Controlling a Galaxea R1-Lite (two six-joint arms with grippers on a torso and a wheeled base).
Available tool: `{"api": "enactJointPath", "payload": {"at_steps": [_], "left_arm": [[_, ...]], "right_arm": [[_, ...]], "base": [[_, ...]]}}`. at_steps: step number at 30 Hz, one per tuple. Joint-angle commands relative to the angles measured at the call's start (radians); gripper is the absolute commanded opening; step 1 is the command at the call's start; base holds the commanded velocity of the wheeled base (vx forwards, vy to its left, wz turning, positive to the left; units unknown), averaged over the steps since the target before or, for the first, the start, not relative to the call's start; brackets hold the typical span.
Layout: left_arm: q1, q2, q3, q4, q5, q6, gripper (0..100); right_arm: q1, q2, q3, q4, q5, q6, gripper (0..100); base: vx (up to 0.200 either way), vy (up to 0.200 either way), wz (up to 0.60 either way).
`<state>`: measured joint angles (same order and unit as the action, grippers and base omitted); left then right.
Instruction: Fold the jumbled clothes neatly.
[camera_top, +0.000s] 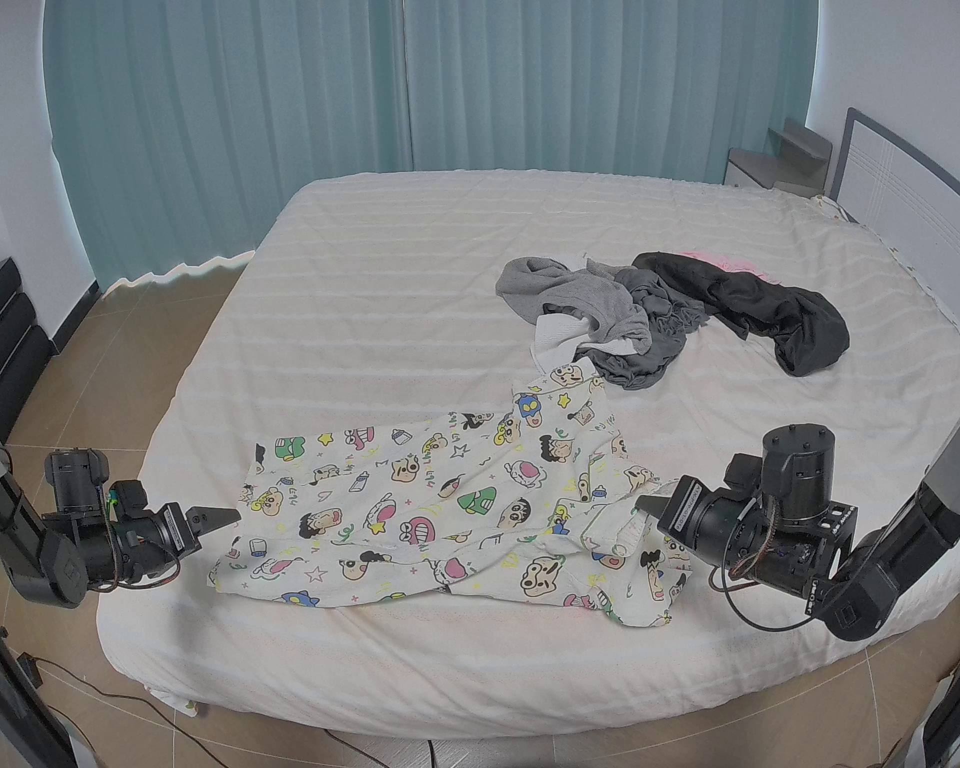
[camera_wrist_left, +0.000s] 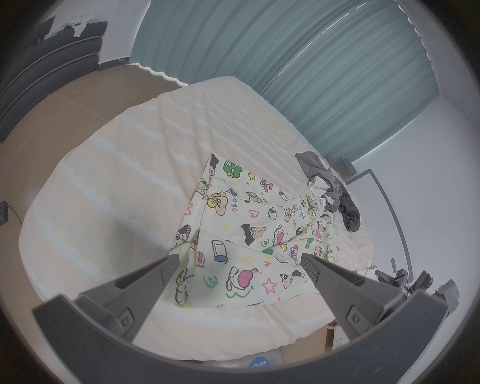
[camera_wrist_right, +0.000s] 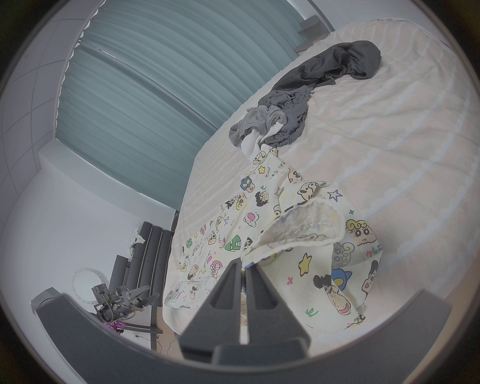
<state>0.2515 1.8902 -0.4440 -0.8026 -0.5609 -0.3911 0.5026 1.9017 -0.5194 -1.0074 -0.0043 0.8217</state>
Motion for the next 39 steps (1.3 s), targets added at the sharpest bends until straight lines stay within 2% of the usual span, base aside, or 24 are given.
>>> {"api": "enactJointPath", "payload": {"at_steps": [1,11,27,39], "left_arm": [[-0.008,-0.014,0.015,-0.001,-0.001,0.0,100],[-0.043,0.015,0.034,-0.006,-0.005,0.0,100],[-0.044,0.087,0.025,-0.014,-0.008,0.0,100],[-0.09,0.115,0.022,-0.014,-0.028,-0.008,100]], "right_arm": [[0.001,0.007,0.001,-0.002,0.0,-0.001,0],[0.001,0.013,0.001,0.0,-0.002,-0.001,0],[0.001,0.017,0.001,-0.002,-0.003,-0.003,0],[0.002,0.028,0.001,-0.002,-0.003,-0.004,0]], "base": [[0.0,0.0,0.0],[0.0,0.0,0.0],[0.0,0.0,0.0],[0.0,0.0,0.0]]}}
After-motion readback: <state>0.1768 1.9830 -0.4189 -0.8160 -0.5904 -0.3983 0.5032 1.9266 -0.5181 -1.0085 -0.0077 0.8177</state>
